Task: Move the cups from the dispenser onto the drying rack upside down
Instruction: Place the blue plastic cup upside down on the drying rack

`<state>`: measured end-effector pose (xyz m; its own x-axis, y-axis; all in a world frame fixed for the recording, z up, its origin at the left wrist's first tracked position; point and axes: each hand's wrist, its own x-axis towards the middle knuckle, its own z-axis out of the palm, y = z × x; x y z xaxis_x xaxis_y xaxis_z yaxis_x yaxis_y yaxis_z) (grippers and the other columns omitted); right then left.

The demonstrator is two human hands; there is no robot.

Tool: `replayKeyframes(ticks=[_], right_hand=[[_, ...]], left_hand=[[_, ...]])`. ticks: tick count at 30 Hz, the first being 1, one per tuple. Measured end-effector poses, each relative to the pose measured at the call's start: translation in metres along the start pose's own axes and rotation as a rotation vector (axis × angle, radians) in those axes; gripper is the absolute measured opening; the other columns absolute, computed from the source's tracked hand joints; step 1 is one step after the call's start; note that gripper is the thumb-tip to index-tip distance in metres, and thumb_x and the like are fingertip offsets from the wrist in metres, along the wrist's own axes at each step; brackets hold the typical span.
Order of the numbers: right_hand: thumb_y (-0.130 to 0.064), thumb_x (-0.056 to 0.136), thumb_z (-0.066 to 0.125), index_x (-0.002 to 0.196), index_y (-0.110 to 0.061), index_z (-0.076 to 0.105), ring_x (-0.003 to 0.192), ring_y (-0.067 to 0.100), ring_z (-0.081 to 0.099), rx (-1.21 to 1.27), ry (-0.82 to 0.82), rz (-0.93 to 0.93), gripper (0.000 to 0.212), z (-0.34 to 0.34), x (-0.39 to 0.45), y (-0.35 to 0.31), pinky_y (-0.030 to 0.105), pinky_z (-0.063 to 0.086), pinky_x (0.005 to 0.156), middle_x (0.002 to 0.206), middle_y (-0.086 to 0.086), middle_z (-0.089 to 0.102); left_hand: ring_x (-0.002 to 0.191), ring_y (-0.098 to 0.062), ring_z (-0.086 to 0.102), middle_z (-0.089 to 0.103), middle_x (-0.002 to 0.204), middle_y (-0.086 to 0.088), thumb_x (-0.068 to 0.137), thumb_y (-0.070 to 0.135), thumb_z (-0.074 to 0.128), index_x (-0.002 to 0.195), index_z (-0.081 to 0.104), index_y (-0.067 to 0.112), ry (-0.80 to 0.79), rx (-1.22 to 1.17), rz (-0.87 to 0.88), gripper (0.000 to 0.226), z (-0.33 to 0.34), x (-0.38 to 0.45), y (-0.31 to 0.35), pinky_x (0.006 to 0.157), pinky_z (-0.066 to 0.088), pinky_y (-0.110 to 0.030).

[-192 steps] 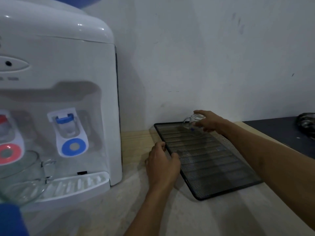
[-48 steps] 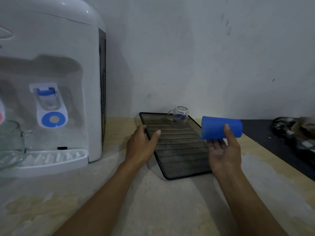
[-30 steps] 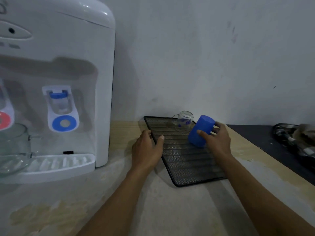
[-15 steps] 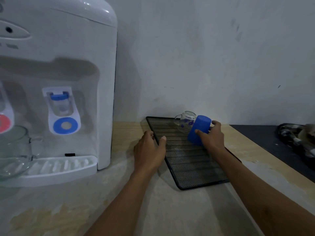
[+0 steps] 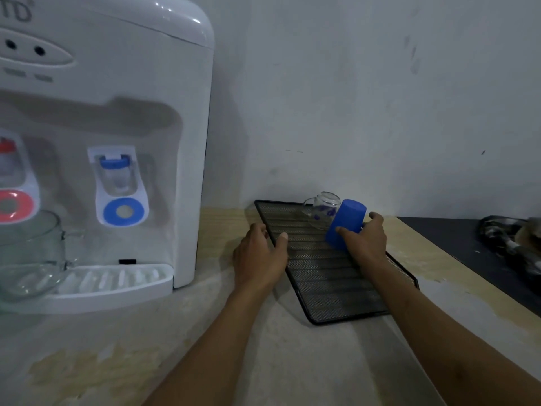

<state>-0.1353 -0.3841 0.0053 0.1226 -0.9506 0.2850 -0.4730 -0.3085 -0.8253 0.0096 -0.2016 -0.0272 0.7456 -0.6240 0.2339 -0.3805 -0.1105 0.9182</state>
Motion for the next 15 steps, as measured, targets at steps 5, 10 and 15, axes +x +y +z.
replayKeyframes(ticks=[5, 10, 15], right_hand=[[-0.027, 0.082, 0.086, 0.153, -0.007, 0.026, 0.122, 0.041, 0.06, -0.074, -0.093, 0.01, 0.095, -0.003, -0.001, -0.001, 0.048, 0.051, 0.095, 0.139, 0.023, 0.057], [-0.023, 0.077, 0.09, 0.147, -0.005, 0.031, 0.119, 0.04, 0.06, -0.118, -0.101, 0.035, 0.093, -0.004, 0.001, -0.002, 0.041, 0.048, 0.083, 0.136, 0.023, 0.058], [-0.027, 0.08, 0.087, 0.157, -0.005, 0.023, 0.13, 0.038, 0.052, -0.036, 0.019, -0.005, 0.103, -0.011, -0.019, -0.013, 0.041, 0.046, 0.097, 0.15, 0.023, 0.043]], left_hand=[[0.12, -0.019, 0.061, 0.066, 0.131, 0.003, 0.095, 0.054, 0.058, 0.127, 0.057, 0.024, -0.002, -0.002, 0.0, 0.044, -0.001, 0.0, 0.001, 0.105, 0.05, -0.047], [0.121, -0.019, 0.061, 0.065, 0.134, 0.002, 0.095, 0.054, 0.058, 0.13, 0.056, 0.022, -0.002, 0.003, -0.005, 0.048, -0.001, 0.002, 0.0, 0.105, 0.051, -0.046], [0.119, -0.019, 0.062, 0.066, 0.131, 0.002, 0.095, 0.056, 0.057, 0.13, 0.057, 0.022, 0.015, -0.005, -0.002, 0.048, -0.001, 0.003, 0.001, 0.104, 0.051, -0.046]])
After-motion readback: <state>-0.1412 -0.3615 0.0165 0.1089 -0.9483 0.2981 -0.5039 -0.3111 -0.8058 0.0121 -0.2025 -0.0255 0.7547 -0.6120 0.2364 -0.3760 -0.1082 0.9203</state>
